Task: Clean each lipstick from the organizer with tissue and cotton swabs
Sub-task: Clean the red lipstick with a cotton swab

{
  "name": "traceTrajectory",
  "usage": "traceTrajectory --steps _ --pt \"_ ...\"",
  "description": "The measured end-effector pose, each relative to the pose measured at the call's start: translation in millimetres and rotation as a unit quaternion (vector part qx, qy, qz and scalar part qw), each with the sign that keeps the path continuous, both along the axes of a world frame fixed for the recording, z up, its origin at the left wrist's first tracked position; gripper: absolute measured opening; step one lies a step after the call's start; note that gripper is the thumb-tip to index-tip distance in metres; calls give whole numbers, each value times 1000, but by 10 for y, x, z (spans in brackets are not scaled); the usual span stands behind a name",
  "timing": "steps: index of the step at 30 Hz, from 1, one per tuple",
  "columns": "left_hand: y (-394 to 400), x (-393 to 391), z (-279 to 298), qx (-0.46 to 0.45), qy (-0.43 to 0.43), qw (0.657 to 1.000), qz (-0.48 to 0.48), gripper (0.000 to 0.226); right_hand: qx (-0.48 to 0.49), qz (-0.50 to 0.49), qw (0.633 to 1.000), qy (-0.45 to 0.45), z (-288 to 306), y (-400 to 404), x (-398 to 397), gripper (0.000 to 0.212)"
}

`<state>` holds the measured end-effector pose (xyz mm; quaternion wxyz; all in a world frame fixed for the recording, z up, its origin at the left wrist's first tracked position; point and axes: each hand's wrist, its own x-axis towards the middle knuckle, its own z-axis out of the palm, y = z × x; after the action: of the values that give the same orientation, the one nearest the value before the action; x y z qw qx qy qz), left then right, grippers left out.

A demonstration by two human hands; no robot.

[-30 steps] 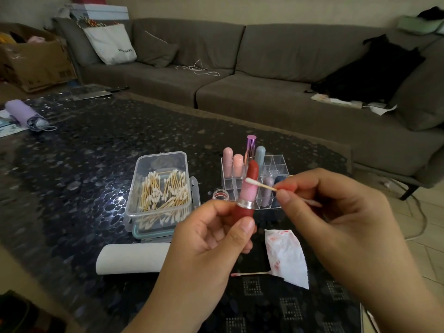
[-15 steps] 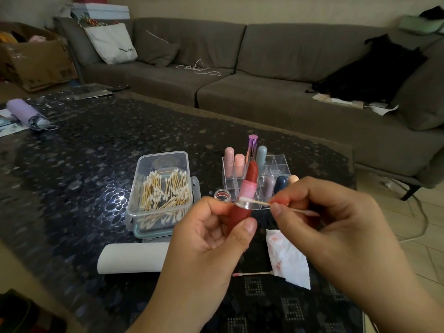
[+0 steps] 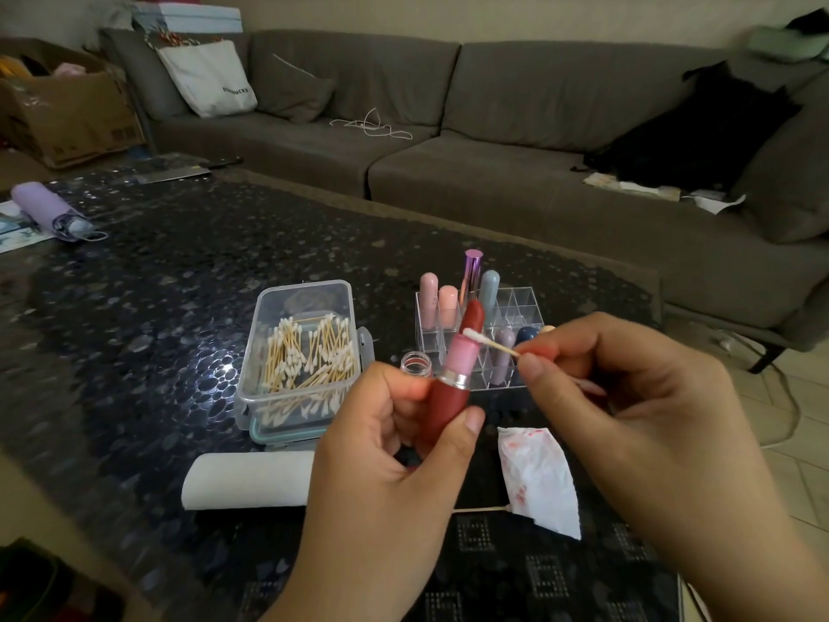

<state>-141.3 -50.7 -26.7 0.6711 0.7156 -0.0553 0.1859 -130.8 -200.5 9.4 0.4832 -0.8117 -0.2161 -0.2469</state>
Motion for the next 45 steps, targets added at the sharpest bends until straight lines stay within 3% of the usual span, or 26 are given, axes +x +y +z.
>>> traceTrajectory --steps 15,20,25,29,33,39,45 --pt "-35 -23 -57 93 -59 990 93 26 -20 31 999 8 0 46 -22 10" --pt "-40 -36 -62 160 -105 973 132 25 -11 -3 1000 -8 9 31 -22 9" --pt "-30 -15 -59 212 -160 952 151 19 -27 36 999 4 6 75 -41 8" --pt "-41 -16 -47 222 -165 949 153 16 -14 -6 1000 -6 17 46 -34 10" --pt "-44 -8 -44 192 -144 960 142 17 -16 11 1000 11 7 56 -41 10" --pt "-46 -19 -29 74 -62 992 76 24 10 8 999 36 -1 32 -36 15" --pt "-20 -15 -7 29 -15 999 25 23 16 2 998 54 2 16 -20 19"
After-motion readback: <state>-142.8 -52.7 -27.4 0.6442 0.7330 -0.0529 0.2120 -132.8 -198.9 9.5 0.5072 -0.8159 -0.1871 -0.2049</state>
